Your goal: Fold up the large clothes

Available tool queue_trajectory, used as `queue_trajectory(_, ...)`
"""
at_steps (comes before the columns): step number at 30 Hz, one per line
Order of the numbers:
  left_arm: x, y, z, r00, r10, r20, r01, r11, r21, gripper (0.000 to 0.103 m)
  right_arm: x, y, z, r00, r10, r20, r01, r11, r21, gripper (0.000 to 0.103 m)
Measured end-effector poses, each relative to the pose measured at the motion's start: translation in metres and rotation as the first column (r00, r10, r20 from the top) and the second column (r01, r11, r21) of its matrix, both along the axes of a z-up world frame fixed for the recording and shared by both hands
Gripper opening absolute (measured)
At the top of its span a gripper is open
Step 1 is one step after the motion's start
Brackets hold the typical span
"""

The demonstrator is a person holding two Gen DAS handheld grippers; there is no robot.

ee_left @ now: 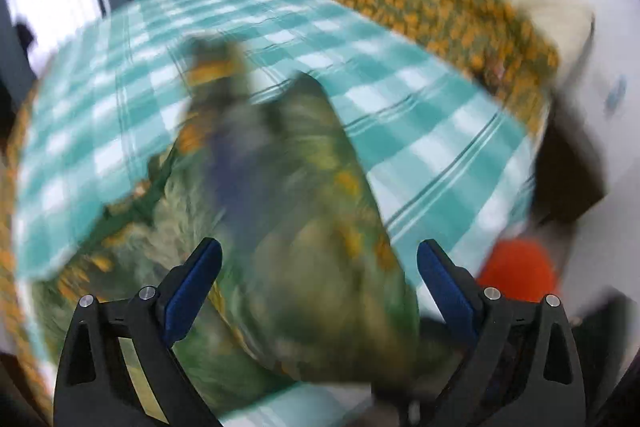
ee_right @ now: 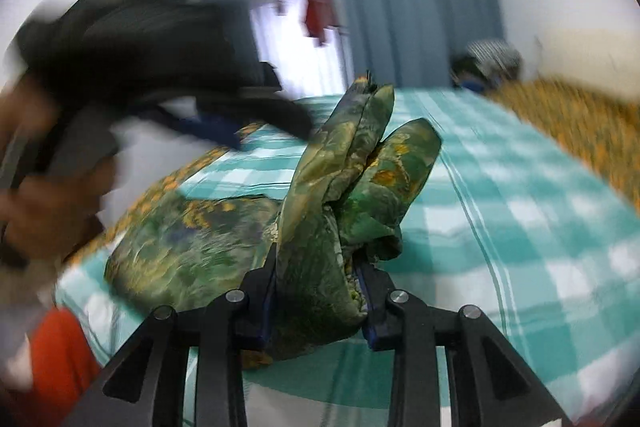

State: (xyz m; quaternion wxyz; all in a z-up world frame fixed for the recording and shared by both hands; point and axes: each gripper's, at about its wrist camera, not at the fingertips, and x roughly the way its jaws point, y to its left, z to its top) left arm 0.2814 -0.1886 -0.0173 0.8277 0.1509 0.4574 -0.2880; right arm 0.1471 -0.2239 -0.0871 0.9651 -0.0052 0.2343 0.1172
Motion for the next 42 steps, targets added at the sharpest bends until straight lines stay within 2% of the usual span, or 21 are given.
queue_trajectory(3, -0.005, -0.001, -0.016, 0.998, 0.021, 0.057, -0.028, 0.990, 0.139, 0.098, -0.010, 0.027, 0.002, 0.996, 0.082, 0.038, -0.078, 0.992, -0.099, 0.033)
queue_trajectory(4, -0.007, 0.003, -0.021, 0.996, 0.035, 0.081, -0.048, 0.984, 0.171, 0.085, -0.013, 0.035, 0.001, 0.993, 0.106, 0.044, -0.100, 0.987, -0.123, 0.033)
queue_trajectory(5, -0.009, 0.007, -0.025, 0.994, 0.051, 0.094, -0.069, 0.979, 0.192, 0.054, -0.016, 0.042, 0.001, 0.991, 0.127, 0.050, -0.119, 0.983, -0.139, 0.033)
queue_trajectory(7, -0.004, 0.024, -0.030, 0.995, 0.087, 0.045, -0.093, 0.983, 0.158, 0.036, -0.019, 0.048, 0.000, 0.988, 0.146, 0.050, -0.138, 0.980, -0.146, 0.033)
queue_trajectory(8, 0.000, 0.038, -0.028, 0.994, 0.112, 0.014, -0.113, 0.987, 0.118, 0.032, -0.017, 0.050, -0.001, 0.987, 0.160, 0.034, -0.154, 0.979, -0.132, 0.034)
queue_trajectory(10, 0.004, 0.065, -0.019, 0.990, 0.144, 0.007, -0.144, 0.987, 0.078, 0.029, -0.019, 0.050, 0.002, 0.984, 0.175, 0.028, -0.172, 0.981, -0.090, 0.039)
queue_trajectory(12, 0.010, 0.099, -0.009, 0.984, 0.179, -0.008, -0.179, 0.983, 0.038, 0.029, -0.025, 0.040, 0.012, 0.974, 0.224, 0.046, -0.224, 0.975, 0.003, 0.056)
queue_trajectory(14, 0.020, 0.149, 0.000, 0.973, 0.229, -0.034, -0.229, 0.973, -0.008, 0.029, -0.027, 0.024, 0.022, 0.974, 0.215, 0.072, -0.221, 0.971, 0.091, 0.059)
queue_trajectory(16, 0.028, 0.181, 0.001, 0.961, 0.274, -0.044, -0.276, 0.961, -0.027, 0.029, -0.016, 0.014, 0.024, 0.982, 0.186, 0.037, -0.189, 0.973, 0.135, 0.059)
queue_trajectory(18, 0.032, 0.220, -0.002, 0.944, 0.324, -0.061, -0.328, 0.943, -0.052, 0.029, 0.005, 0.008, 0.016, 0.982, 0.181, -0.054, -0.168, 0.969, 0.180, 0.056)
queue_trajectory(19, 0.033, 0.239, -0.005, 0.936, 0.344, -0.072, -0.349, 0.935, -0.065, 0.030, 0.013, 0.006, 0.012, 0.978, 0.189, -0.090, -0.170, 0.966, 0.193, 0.050)
queue_trajectory(20, 0.033, 0.257, -0.010, 0.929, 0.362, -0.082, -0.367, 0.927, -0.075, 0.030, 0.022, 0.009, 0.007, 0.970, 0.202, -0.132, -0.173, 0.964, 0.204, 0.040)
queue_trajectory(21, 0.031, 0.274, -0.017, 0.923, 0.376, -0.087, -0.382, 0.921, -0.077, 0.030, 0.032, 0.014, 0.002, 0.960, 0.220, -0.171, -0.182, 0.960, 0.213, 0.036)
queue_trajectory(24, 0.028, 0.307, -0.036, 0.905, 0.412, -0.106, -0.420, 0.904, -0.079, 0.030, 0.057, 0.041, -0.007, 0.938, 0.263, -0.226, -0.216, 0.953, 0.212, 0.026)
queue_trajectory(31, 0.029, 0.379, -0.083, 0.832, 0.507, -0.227, -0.544, 0.826, -0.147, 0.032, 0.101, 0.115, -0.015, 0.907, 0.343, -0.246, -0.304, 0.935, 0.184, 0.026)
queue_trajectory(36, 0.028, 0.407, -0.126, 0.779, 0.525, -0.342, -0.610, 0.760, -0.224, 0.039, 0.124, 0.160, -0.048, 0.882, 0.374, -0.286, -0.361, 0.927, 0.100, 0.026)
queue_trajectory(39, 0.026, 0.410, -0.153, 0.766, 0.502, -0.401, -0.622, 0.736, -0.267, 0.046, 0.140, 0.165, -0.089, 0.850, 0.333, -0.407, -0.324, 0.941, 0.093, 0.023)
queue_trajectory(42, 0.022, 0.412, -0.165, 0.770, 0.487, -0.412, -0.623, 0.713, -0.321, 0.048, 0.141, 0.157, -0.111, 0.848, 0.322, -0.421, -0.306, 0.946, 0.109, 0.022)
